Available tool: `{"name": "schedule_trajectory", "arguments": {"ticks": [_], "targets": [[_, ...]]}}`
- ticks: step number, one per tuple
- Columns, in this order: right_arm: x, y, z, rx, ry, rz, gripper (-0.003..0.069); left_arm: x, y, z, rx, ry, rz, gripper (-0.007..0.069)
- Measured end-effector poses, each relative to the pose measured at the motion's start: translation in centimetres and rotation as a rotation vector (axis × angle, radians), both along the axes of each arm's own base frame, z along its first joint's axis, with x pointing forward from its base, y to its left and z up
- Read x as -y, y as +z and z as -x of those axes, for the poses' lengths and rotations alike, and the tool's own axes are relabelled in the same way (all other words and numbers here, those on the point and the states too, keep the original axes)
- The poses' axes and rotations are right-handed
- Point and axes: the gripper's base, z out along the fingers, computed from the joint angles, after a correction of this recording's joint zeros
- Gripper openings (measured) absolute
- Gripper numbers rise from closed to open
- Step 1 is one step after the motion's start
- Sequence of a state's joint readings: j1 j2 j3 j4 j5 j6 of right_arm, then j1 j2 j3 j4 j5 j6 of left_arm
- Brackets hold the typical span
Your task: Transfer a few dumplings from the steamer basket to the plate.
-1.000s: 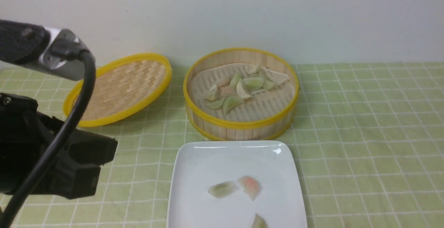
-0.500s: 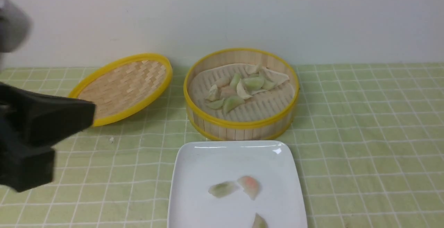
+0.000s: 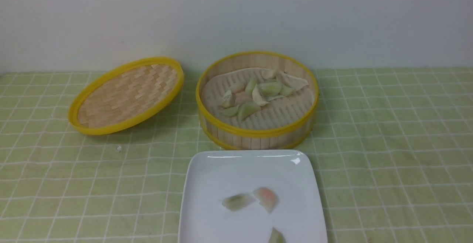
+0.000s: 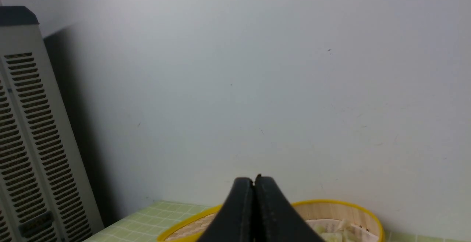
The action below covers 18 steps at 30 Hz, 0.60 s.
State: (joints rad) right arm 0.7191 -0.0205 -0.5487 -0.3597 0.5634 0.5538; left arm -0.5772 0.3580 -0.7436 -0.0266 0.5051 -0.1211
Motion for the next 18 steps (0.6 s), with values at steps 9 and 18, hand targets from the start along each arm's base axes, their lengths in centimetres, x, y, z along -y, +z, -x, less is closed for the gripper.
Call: {"name": "schedule_trajectory", "arguments": {"ticks": [9,18], "targets": [[0.0,0.0,0.0,0.0,0.0,0.0,-0.0013,0.0,-0.2,-0.1,0.001,0.002,-0.026,-0.0006],[0.0,0.0,0.0,0.001,-0.001,0.001,-0.0013,-0.7,-3.4,-0.2,0.049,0.112,-0.08,-0.0006]]}}
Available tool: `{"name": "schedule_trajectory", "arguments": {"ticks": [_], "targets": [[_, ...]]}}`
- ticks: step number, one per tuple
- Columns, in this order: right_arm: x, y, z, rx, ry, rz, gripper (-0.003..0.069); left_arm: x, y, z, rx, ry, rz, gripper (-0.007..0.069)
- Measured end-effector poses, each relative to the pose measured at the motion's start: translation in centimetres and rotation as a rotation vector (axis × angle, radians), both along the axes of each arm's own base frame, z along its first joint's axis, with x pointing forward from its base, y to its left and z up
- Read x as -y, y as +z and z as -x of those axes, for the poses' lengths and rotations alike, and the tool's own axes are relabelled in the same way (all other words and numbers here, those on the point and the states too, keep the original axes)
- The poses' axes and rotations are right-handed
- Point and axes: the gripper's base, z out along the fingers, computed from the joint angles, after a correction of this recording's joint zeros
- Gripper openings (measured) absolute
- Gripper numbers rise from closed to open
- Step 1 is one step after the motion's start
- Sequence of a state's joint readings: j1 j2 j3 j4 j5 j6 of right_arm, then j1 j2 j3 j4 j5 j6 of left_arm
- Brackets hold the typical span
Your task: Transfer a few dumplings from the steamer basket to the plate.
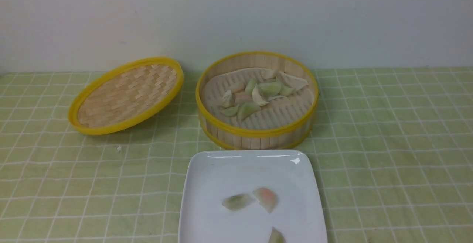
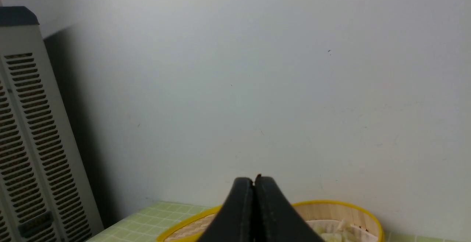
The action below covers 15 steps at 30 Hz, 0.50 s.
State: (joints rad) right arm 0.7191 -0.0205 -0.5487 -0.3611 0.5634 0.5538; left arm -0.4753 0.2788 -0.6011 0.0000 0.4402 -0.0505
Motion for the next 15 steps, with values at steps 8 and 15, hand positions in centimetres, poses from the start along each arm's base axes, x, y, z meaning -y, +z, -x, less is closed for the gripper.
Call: {"name": "schedule_trajectory", "arguments": {"ticks": [8,15], "targets": [[0.0,0.0,0.0,0.0,0.0,0.0,-0.0013,-1.6,-11.9,-0.5,-0.03,0.338,-0.011,-0.0006],[0.0,0.0,0.0,0.001,0.0,0.0,-0.0013,-2.2,-17.6,-0.9,-0.173,0.455,-0.049,-0.0006]]}}
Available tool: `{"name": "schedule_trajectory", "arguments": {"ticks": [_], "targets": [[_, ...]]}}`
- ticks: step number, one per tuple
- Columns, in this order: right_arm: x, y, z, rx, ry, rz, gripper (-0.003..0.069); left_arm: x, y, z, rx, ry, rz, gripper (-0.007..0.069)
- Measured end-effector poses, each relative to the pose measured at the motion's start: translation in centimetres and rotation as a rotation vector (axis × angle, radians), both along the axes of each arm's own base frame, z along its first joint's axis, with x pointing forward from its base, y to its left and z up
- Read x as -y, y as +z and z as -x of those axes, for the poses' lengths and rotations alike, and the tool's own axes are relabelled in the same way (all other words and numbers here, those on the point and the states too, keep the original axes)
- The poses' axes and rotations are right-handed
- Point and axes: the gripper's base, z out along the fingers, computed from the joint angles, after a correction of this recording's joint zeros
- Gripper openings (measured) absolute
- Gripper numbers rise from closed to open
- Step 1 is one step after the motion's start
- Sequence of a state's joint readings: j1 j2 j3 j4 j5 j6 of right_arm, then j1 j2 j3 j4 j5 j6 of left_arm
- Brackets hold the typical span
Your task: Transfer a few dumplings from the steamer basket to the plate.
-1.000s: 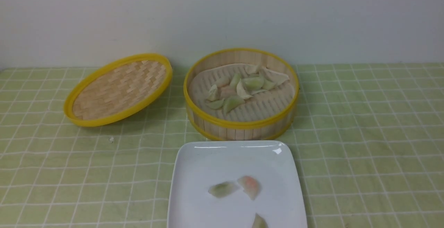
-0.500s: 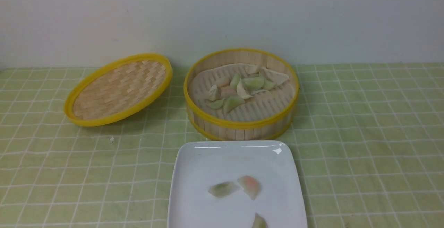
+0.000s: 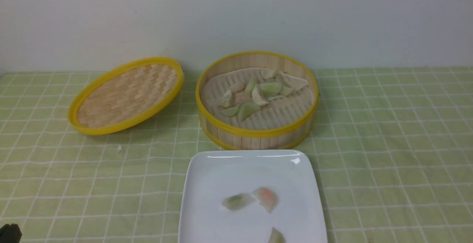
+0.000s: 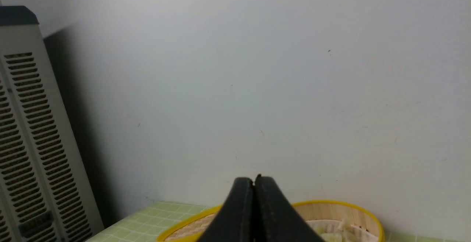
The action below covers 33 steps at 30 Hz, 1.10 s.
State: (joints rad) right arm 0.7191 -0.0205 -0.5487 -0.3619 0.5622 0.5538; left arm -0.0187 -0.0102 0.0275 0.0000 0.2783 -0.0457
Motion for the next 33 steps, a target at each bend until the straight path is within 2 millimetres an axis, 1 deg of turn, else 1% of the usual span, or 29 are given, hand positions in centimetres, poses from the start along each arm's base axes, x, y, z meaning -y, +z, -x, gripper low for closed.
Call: {"name": "schedule_trajectory", "arguments": {"ticks": [5,33], "targets": [[0.0,0.0,0.0,0.0,0.0,0.0,-0.0013,-0.01,-0.89,0.21,-0.095,0.002,-0.002,-0.0006],[0.0,0.0,0.0,0.0,0.0,0.0,-0.0013,-0.01,-0.92,0.23,-0.102,0.002,-0.006,-0.0006]]}}
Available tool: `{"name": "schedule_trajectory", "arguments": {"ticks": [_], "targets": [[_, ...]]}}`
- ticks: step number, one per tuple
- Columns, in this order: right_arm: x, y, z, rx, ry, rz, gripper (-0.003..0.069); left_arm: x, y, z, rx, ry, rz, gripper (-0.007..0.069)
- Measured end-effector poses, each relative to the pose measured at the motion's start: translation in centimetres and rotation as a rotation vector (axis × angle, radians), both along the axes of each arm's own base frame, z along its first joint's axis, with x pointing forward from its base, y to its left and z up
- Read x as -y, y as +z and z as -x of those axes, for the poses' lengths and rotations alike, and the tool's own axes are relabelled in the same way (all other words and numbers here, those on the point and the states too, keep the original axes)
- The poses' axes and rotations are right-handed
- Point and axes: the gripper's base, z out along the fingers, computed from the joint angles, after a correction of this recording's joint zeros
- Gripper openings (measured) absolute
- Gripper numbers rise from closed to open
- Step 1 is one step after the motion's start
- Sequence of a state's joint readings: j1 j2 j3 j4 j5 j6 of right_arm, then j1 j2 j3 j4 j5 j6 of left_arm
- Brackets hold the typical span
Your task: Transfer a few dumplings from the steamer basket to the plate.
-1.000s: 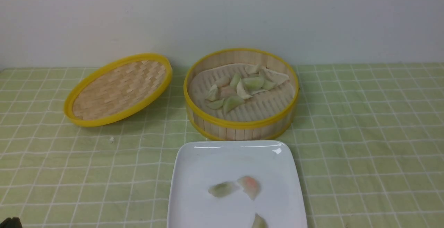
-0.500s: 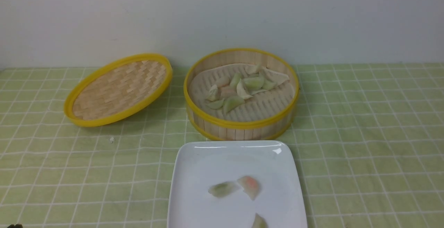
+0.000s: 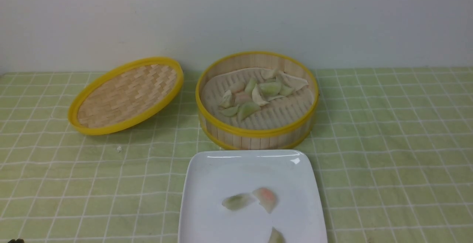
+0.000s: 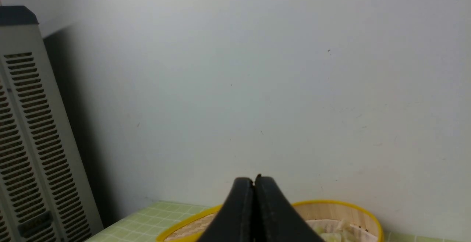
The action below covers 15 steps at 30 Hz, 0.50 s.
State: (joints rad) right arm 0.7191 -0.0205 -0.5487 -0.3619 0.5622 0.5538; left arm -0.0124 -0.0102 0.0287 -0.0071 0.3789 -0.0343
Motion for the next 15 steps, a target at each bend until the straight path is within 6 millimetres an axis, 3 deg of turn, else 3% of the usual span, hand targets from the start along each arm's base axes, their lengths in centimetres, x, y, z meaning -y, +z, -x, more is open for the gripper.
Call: {"name": "schedule_trajectory", "arguments": {"ticks": [15], "targets": [[-1.2,0.0,0.9,0.096,0.137,0.137,-0.0013,0.0,0.0,0.0,0.0,-0.002,-0.007,-0.0006]]}}
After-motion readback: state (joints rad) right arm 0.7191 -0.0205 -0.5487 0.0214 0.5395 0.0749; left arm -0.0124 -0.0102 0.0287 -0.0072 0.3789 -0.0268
